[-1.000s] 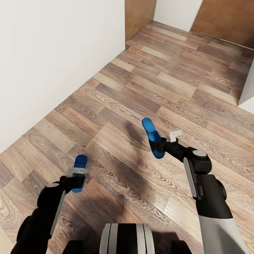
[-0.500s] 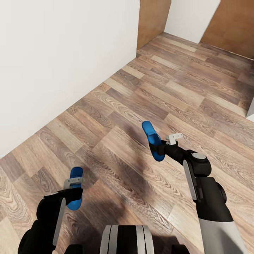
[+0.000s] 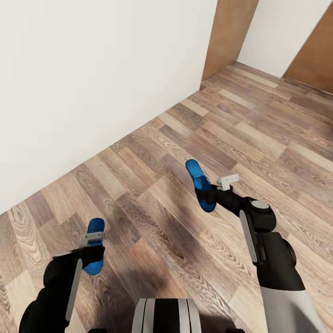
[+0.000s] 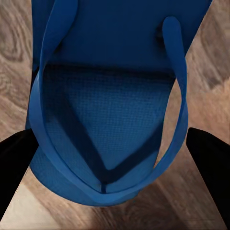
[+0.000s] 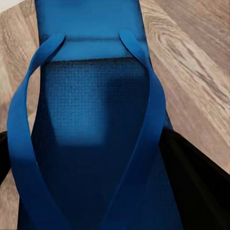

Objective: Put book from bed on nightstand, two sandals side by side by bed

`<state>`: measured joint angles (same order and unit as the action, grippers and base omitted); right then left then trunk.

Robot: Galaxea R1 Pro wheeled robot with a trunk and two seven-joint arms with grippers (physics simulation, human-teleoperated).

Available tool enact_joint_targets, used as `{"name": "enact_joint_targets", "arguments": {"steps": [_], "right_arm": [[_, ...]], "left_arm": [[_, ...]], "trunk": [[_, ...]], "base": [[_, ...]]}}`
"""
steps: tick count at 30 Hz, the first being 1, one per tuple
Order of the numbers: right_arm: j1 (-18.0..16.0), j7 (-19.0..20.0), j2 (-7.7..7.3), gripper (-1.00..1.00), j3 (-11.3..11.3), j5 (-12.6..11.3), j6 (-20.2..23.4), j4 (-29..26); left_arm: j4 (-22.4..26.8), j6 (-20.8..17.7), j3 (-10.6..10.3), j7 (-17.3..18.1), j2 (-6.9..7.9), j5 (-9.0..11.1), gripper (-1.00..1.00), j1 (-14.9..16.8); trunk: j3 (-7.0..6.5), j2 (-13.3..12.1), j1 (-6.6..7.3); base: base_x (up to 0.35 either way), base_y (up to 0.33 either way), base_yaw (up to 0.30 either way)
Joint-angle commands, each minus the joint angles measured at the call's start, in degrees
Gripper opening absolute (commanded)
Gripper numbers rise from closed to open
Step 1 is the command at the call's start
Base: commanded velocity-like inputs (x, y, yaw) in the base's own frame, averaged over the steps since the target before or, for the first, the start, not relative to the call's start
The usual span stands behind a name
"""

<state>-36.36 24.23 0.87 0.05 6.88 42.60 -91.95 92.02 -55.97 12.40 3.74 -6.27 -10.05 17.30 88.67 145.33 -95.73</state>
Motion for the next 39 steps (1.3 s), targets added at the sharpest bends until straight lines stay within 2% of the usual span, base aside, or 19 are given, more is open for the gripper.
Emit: {"name": "enact_joint_targets", "arguments": {"steps": [1, 4, 6, 7, 9, 11, 12, 18, 22, 28, 39], "right_arm": [[-0.02, 0.38, 0.01, -1.0, -0.05, 0.59, 0.2, -0.08], [-0.03, 0.38, 0.01, -1.0, -0.05, 0.62, 0.2, -0.08], [-0.03, 0.38, 0.03, -1.0, -0.05, 0.66, 0.2, -0.04], [0.01, 0.38, 0.05, -1.0, 0.0, 0.71, 0.2, -0.02], [0.03, 0.38, 0.05, -1.0, 0.02, 0.74, 0.2, 0.0], [0.04, 0.38, 0.07, -1.0, 0.06, 0.76, 0.2, 0.0], [0.05, 0.38, 0.09, -1.0, 0.18, 0.81, 0.2, 0.01], [0.06, 0.38, 0.1, -1.0, 0.21, 0.8, 0.2, 0.01], [0.06, 0.38, 0.1, -1.0, 0.22, 0.79, 0.2, 0.01], [0.01, 0.38, 0.06, -1.0, 0.22, 0.8, 0.2, 0.0], [0.05, 0.23, -0.08, -1.0, 0.07, 1.02, -0.43, 1.12]], "left_arm": [[0.04, -0.2, 0.09, 0.39, -0.03, -0.41, -1.0, 0.03], [0.03, -0.11, 0.2, 0.43, 0.0, -0.41, -1.0, -0.13], [0.02, -0.08, 1.04, 0.47, 0.01, -0.36, -1.0, -0.21], [0.01, 0.04, 4.86, 1.07, -0.01, 0.67, -1.0, -0.29], [-0.01, 0.8, 8.2, 2.88, -0.03, 2.71, -1.0, -0.41], [-0.02, 1.85, 9.6, 3.95, -0.01, 3.87, -1.0, -0.87], [-0.07, 4.16, 11.61, 5.2, -0.28, 5.38, -1.0, -2.53], [-0.47, 5.02, 12.55, 5.35, -0.29, 5.72, -1.0, -5.89], [-0.6, 5.2, 14.09, 5.28, -0.22, 5.85, -1.0, -7.06], [-0.73, 5.31, 15.66, 5.24, -0.43, 5.98, -1.0, -7.72], [-0.79, 5.34, 15.77, 5.21, -0.64, 6.08, -1.0, -7.88]], "trunk": [[-0.19, 0.0, 0.03], [-0.86, -0.04, 0.11], [-1.3, -0.07, 0.16], [-1.52, -0.08, 0.19], [-1.97, -0.11, 0.24], [-2.41, -0.13, 0.29], [-2.63, -0.15, 0.32], [-3.96, -0.23, 0.47], [-4.85, -0.28, 0.57], [-6.16, -0.36, 0.73], [-8.44, -0.51, 1.01]], "base": [[0.0, 0.0, 0.283], [0.0, 0.0, 0.283], [0.0, 0.0, 0.283], [0.0, 0.0, 0.283], [0.0, 0.0, 0.283], [0.0, 0.0, 0.283], [0.0, 0.0, 0.283], [0.0, 0.0, 0.283], [0.0, 0.0, 0.283], [0.0, 0.0, 0.283], [0.0, 0.0, 0.156]]}}
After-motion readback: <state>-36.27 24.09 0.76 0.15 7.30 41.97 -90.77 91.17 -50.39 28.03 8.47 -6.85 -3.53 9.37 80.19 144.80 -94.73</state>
